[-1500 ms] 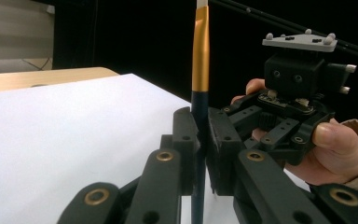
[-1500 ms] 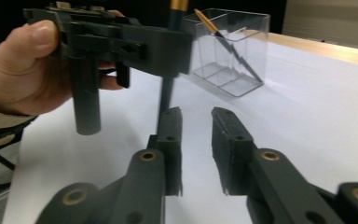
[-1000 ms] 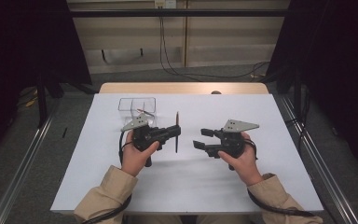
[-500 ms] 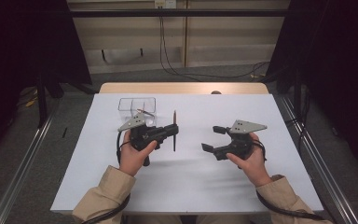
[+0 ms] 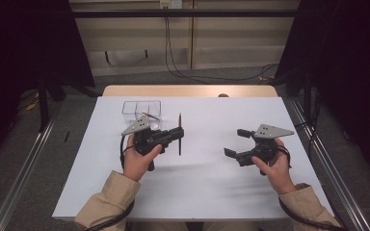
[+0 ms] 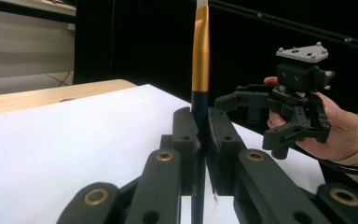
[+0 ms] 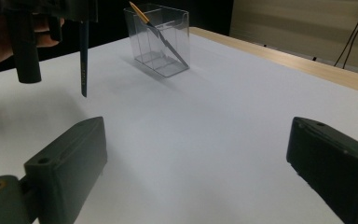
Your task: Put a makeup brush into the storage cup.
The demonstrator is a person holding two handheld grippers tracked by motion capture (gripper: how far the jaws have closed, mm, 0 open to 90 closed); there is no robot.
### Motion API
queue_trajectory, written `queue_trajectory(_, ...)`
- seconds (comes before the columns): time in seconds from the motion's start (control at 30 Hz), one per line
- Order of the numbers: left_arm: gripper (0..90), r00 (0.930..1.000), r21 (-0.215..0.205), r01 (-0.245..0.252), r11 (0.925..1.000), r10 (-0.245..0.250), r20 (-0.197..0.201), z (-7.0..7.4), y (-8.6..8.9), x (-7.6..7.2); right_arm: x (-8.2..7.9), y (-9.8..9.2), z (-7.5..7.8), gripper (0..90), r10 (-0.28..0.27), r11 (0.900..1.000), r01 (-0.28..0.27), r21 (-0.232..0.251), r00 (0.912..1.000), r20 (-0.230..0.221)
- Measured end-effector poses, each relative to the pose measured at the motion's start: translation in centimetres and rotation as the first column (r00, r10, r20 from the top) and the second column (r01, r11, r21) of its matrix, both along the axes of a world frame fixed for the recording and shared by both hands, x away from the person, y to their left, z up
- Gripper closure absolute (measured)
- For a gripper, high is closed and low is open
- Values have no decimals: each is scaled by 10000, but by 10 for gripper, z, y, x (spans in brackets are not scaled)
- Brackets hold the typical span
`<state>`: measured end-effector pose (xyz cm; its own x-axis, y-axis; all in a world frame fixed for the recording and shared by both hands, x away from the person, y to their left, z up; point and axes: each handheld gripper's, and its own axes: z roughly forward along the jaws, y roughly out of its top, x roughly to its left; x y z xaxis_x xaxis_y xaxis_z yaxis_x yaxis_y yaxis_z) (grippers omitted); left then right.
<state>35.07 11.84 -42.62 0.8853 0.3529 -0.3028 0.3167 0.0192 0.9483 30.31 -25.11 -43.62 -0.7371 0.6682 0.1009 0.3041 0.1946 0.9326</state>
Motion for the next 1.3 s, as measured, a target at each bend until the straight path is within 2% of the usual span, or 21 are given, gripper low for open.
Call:
queue_trajectory(0.4, 833, 10000, -21, -74, 10000, 74, 50, 1, 3, 0, -8, -21, -3, 27, -235, 9997, 234, -29, 9997, -100)
queue_trajectory(1.3, 833, 9993, -99, -339, 9994, 341, 158, 3, 10, 3, -24, -44, -4, 26, -432, 9986, 432, -317, 9991, -17)
